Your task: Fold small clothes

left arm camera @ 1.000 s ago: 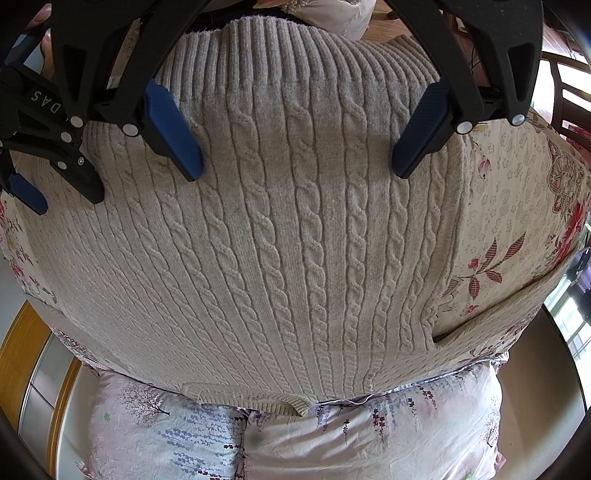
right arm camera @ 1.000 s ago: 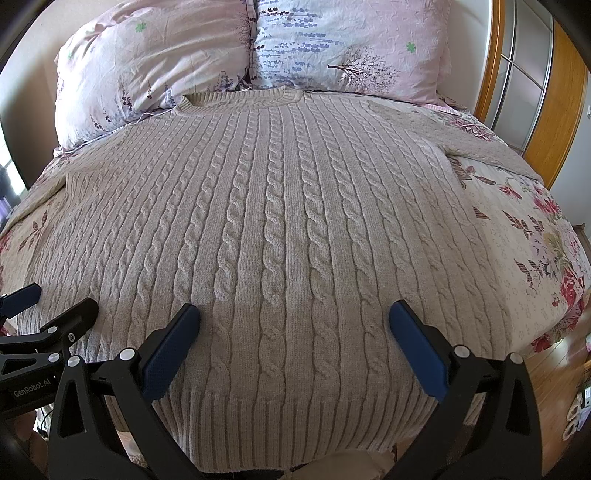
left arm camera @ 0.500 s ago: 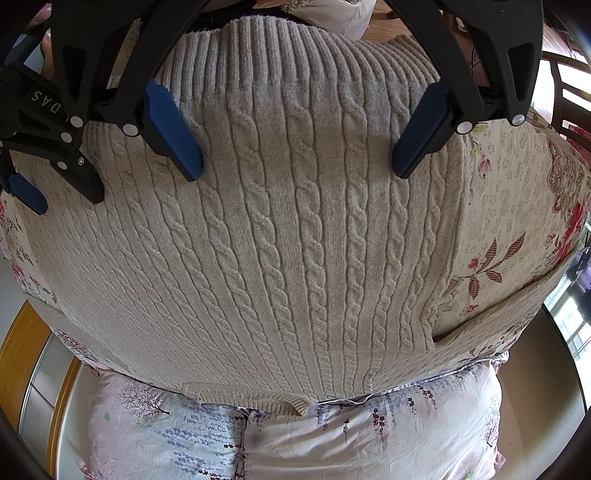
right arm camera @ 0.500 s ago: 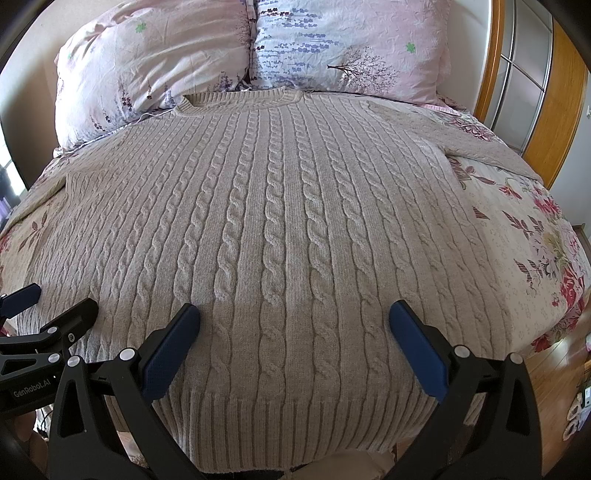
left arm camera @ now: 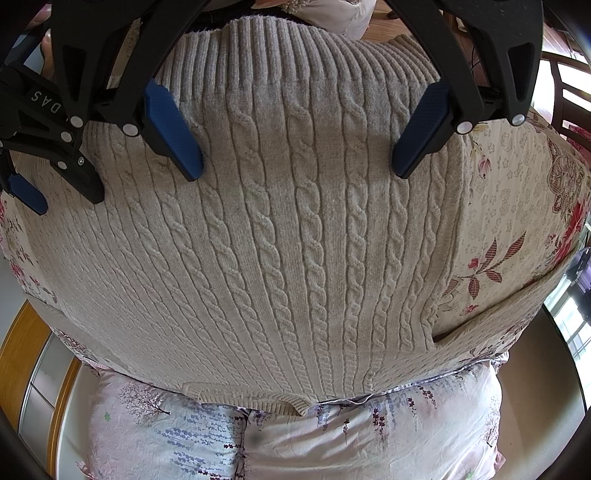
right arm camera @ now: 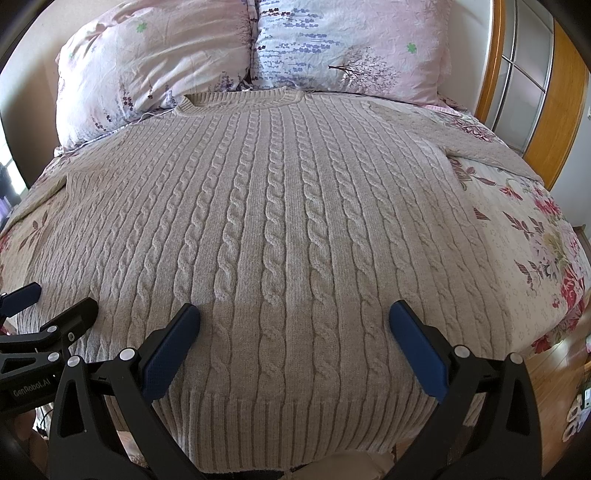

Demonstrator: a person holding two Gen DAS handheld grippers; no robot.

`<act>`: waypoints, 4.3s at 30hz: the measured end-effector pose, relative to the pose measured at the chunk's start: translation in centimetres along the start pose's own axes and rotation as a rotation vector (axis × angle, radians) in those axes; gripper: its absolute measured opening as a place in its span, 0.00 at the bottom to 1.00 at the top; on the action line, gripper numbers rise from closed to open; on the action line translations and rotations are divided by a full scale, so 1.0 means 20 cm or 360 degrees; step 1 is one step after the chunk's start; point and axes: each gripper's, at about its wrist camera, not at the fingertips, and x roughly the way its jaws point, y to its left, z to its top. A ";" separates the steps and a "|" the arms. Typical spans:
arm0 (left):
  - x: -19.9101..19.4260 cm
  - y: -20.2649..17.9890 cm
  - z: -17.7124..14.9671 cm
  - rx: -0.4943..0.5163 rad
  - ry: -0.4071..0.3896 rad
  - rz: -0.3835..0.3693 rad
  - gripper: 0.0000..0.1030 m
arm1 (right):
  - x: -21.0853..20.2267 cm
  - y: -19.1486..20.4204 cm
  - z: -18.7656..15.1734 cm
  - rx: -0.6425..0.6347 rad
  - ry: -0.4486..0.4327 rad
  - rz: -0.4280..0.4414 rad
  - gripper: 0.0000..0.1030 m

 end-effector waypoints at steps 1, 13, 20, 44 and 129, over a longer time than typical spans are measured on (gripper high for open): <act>0.00 0.00 0.00 0.0000 0.0000 0.0000 0.98 | 0.00 0.00 0.00 -0.0002 0.0000 0.0000 0.99; 0.00 0.00 0.03 0.0010 0.0023 -0.0007 0.98 | 0.00 -0.01 0.01 -0.0082 -0.0054 0.0071 0.99; 0.02 0.01 0.04 0.0042 0.0051 -0.0034 0.98 | 0.00 -0.03 0.04 -0.0169 -0.0145 0.0186 0.99; 0.25 0.25 0.66 0.0000 -0.0012 -0.0242 0.98 | 0.49 -1.61 0.67 0.1644 0.0006 0.0179 0.46; 0.64 0.41 0.93 -0.0851 0.0173 -0.1103 0.40 | 0.53 -0.69 0.73 0.1076 0.0165 0.0636 0.45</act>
